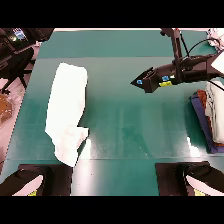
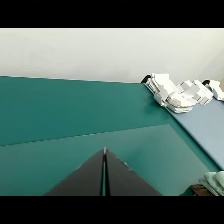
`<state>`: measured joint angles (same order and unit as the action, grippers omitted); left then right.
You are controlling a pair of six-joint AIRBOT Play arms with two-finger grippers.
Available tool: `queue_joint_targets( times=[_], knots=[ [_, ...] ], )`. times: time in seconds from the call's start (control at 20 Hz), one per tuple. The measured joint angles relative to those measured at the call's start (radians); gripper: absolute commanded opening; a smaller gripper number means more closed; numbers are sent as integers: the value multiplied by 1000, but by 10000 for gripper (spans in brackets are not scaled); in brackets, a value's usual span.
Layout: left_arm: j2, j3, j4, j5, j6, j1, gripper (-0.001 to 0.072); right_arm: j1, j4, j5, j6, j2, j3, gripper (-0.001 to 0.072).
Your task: Fold the shirts.
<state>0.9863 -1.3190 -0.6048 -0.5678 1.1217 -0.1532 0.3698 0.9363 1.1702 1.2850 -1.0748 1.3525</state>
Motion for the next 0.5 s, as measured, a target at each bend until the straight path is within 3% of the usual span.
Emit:
queue_joint_targets(
  times=[0.5],
  knots=[
    [0, 0, 0, 5, 0, 0, 26, 0, 0, -111, 0, 0, 0, 21]
  ],
)
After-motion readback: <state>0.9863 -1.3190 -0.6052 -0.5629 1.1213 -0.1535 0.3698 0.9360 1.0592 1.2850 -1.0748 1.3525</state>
